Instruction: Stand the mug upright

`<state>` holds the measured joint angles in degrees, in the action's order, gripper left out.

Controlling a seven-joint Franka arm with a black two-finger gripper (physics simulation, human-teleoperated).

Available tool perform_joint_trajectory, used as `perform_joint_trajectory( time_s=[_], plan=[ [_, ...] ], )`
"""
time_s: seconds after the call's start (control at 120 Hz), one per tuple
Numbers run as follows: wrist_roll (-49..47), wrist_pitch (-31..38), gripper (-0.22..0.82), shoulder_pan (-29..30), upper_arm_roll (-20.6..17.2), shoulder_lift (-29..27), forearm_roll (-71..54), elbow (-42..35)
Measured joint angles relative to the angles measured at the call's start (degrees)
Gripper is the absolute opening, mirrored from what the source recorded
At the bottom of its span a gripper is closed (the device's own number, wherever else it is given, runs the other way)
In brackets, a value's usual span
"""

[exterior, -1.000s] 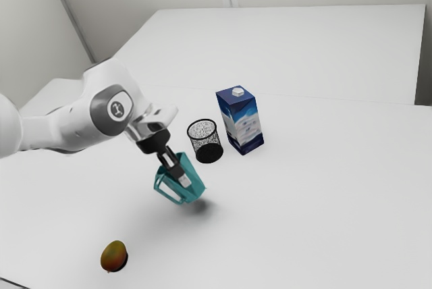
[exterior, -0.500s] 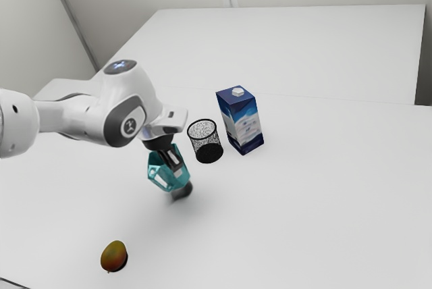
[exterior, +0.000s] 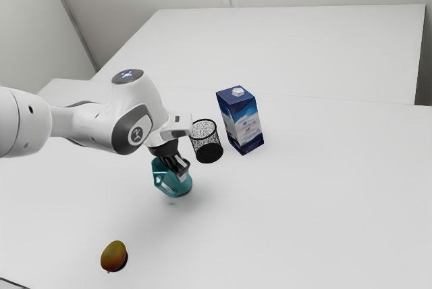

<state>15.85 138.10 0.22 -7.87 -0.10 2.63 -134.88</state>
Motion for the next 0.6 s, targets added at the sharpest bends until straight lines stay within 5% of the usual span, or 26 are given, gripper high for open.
perform_joint_trajectory(
  time_s=[0.6],
  plan=[
    [-4.5, -3.9, 0.47, -0.4, -2.8, -6.7, 0.0, 1.7]
  ],
)
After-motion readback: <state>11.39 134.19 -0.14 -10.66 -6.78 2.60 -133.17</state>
